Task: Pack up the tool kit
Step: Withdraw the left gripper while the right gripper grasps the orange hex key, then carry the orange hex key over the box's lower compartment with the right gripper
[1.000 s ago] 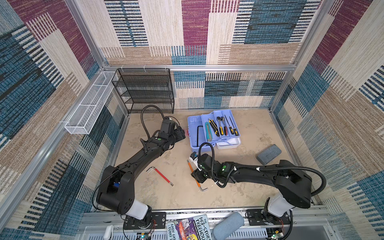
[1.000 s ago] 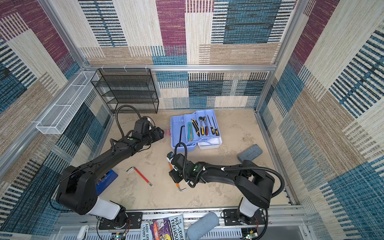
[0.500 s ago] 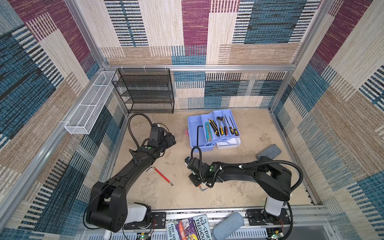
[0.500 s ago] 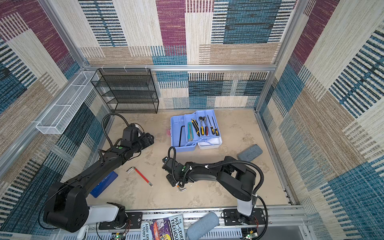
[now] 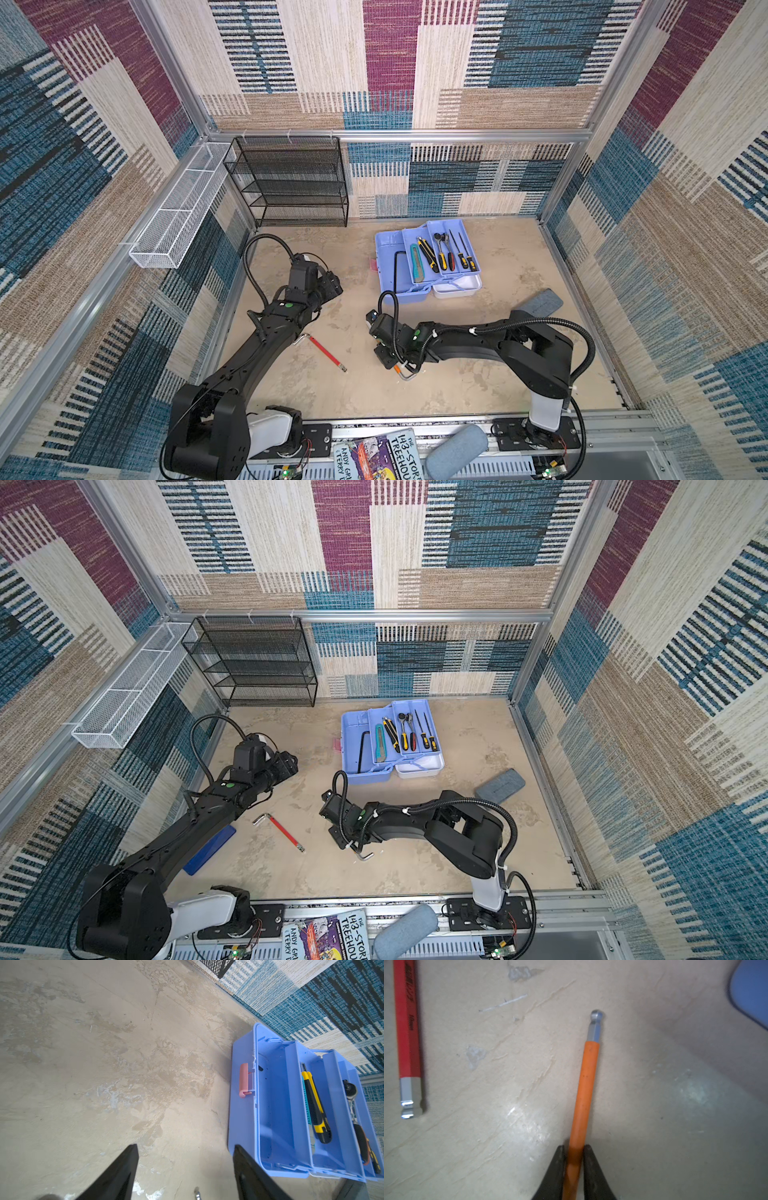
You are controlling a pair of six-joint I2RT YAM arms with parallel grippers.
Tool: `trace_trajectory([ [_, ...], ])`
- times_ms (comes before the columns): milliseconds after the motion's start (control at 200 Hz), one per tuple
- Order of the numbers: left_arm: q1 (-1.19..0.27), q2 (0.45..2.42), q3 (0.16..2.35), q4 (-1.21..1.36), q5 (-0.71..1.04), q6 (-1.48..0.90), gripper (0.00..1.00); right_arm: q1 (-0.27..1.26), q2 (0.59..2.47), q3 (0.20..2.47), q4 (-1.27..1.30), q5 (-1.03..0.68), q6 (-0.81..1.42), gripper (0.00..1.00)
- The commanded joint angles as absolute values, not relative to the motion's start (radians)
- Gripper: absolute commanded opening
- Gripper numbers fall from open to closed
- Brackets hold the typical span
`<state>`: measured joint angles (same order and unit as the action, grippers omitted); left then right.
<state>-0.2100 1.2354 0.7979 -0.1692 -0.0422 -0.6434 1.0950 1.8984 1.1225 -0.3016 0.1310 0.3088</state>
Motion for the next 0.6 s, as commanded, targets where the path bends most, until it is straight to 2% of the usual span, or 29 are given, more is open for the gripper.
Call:
trace_trajectory([
  [0,-0.201,1.222,0.783,-0.172,-0.051,-0.615,0.75,1.095,1.923,1.134,-0.397,0.096,0.291,0.14],
  [260,-0.184,1.203,0.756,-0.170,-0.051,-0.624,0.76,1.079,1.935,1.205,-0.390,0.071,0.264,0.07],
  [596,-0.183,1.189,0.778,-0.237,-0.037,-0.557,0.74,0.977,1.858,1.245,-0.294,-0.091,0.268,0.07],
])
